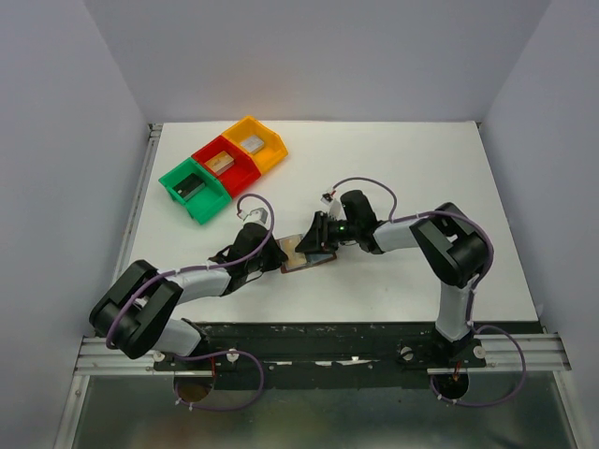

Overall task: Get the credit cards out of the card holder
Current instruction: Remove the credit card from the card holder.

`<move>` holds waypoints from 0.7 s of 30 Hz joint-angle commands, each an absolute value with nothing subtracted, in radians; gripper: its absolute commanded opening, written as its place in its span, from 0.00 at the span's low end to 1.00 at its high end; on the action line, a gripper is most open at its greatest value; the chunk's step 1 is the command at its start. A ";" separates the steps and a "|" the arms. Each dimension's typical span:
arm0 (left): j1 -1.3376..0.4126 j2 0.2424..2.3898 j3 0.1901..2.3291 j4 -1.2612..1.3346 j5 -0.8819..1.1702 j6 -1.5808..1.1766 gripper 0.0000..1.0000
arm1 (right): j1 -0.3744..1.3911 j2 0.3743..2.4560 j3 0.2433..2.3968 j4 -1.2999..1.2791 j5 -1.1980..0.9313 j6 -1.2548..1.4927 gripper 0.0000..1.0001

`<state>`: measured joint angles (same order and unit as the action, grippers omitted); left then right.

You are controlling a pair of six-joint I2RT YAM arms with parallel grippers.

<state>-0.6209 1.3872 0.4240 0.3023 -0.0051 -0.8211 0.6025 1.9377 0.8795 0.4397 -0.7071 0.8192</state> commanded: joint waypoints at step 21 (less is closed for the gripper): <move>-0.621 1.459 0.402 0.365 0.081 -0.818 0.13 | 0.617 2.011 0.942 0.446 -0.827 0.839 0.49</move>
